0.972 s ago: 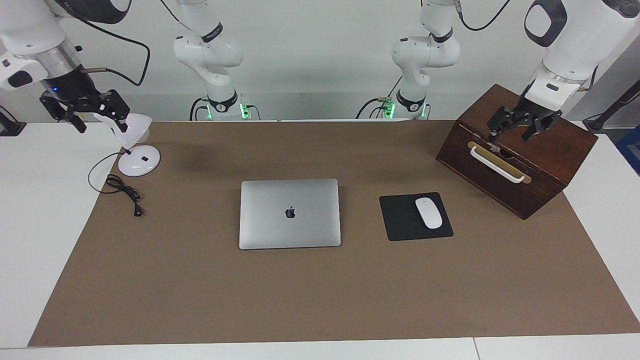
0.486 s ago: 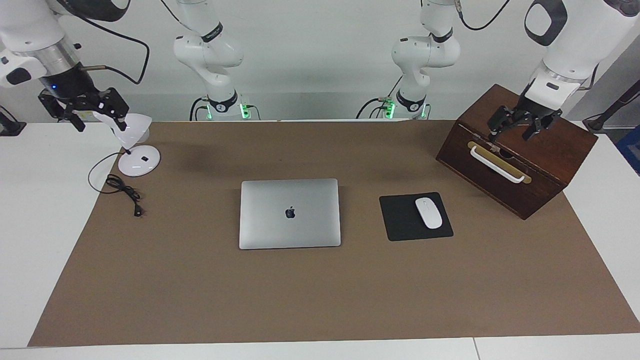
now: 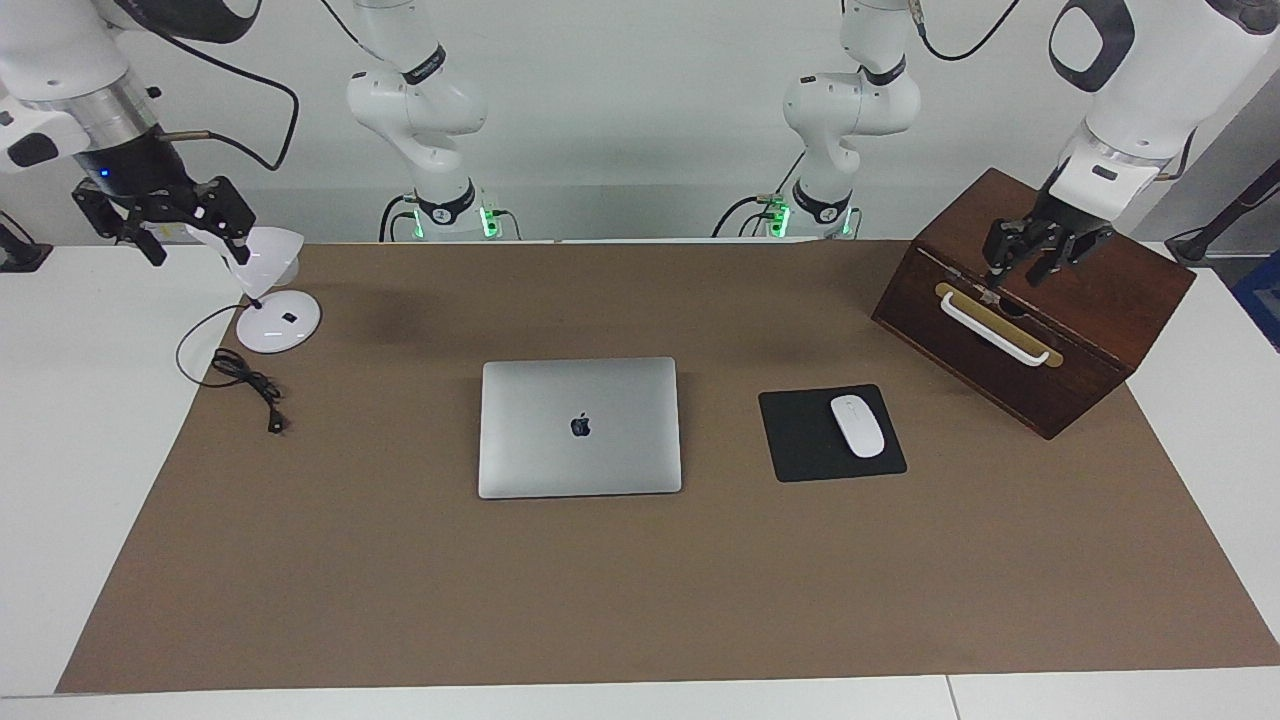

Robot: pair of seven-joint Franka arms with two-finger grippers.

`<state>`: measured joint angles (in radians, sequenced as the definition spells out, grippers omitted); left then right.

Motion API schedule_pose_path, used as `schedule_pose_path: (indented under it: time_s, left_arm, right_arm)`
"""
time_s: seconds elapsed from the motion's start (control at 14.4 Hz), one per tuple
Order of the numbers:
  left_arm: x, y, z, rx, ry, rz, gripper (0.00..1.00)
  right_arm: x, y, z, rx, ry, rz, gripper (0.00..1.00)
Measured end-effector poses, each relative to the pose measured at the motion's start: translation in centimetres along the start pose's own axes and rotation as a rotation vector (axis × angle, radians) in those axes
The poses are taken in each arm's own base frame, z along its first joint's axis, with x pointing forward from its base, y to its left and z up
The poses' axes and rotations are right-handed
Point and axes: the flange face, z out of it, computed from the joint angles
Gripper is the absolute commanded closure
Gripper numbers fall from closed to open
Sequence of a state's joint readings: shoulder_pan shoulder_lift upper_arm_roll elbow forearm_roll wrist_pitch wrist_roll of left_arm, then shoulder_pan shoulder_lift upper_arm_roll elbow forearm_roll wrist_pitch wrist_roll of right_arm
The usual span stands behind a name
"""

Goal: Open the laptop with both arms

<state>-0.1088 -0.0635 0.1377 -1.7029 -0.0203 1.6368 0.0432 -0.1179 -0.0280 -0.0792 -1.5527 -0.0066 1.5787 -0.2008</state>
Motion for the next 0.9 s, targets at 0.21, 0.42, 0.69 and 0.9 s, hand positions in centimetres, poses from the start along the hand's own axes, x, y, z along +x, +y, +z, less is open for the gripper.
schedule_pose_path:
  time_s: [0.21,0.42,0.69,0.9]
  left_arm:
    - [0.0,0.0,0.0,-0.002,0.000,-0.002,1.00]
    - [0.1,0.1,-0.1,-0.012,0.006,-0.004,1.00]
    - [0.8,0.3,-0.7,-0.016,0.075,-0.002,1.00]
    - [1.5,0.7,-0.9,-0.022,0.131,0.002,1.00]
  right_arm:
    - [0.0,0.0,0.0,0.000,0.000,-0.001,0.00]
    - [0.0,0.0,0.0,0.000,0.000,-0.001,0.00]
    - [0.0,0.2,0.0,-0.001,0.004,0.004,0.00]
    - [0.0,0.4,-0.1,-0.003,0.013,0.007,0.00]
